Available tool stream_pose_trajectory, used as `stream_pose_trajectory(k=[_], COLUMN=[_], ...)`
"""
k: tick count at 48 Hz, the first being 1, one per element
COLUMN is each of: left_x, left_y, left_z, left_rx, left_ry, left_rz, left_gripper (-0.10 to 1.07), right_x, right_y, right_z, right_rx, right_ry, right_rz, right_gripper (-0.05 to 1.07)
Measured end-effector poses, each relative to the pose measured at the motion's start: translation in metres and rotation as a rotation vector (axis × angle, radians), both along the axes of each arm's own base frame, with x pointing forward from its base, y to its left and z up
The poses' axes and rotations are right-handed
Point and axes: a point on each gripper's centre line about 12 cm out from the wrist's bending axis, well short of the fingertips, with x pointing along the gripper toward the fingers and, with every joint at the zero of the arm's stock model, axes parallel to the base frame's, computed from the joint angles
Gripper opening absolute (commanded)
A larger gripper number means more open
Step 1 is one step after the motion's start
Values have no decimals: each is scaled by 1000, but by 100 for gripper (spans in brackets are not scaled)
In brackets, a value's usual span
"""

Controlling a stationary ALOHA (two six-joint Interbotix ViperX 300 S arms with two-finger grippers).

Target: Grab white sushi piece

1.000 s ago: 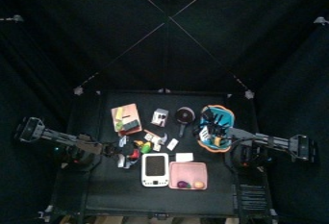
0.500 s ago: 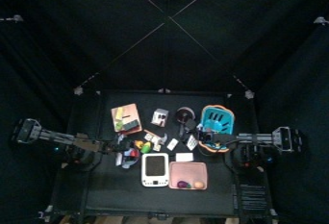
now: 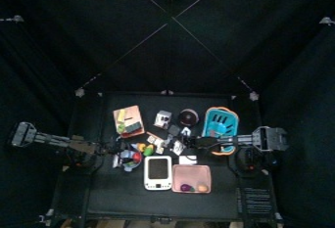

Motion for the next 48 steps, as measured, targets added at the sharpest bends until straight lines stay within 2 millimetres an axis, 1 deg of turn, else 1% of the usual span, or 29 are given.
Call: stream_pose_trajectory(k=[10, 17, 30, 37, 42, 48], left_x=[-8, -12, -14, -15, -15, -16], left_y=[1, 1, 0, 0, 0, 0], left_z=[-1, -2, -5, -8, -9, -8], left_rx=[-3, -12, -21, -22, -22, -24], left_ry=[-11, -13, -8, 0, 3, 1], left_rz=[3, 5, 8, 9, 9, 10], left_gripper=[85, 85, 85, 85, 85, 85], right_x=[32, 44, 59, 65, 65, 66], right_y=[5, 3, -7, -3, 0, 5], right_z=[-24, -31, -45, -51, -56, -57], right_rx=[-9, -26, -163, -205, -210, -210], right_ry=[42, 71, 180, 212, 227, 229], right_rz=[19, 12, 24, 42, 48, 56], right_gripper=[92, 94, 94, 94, 94, 94])
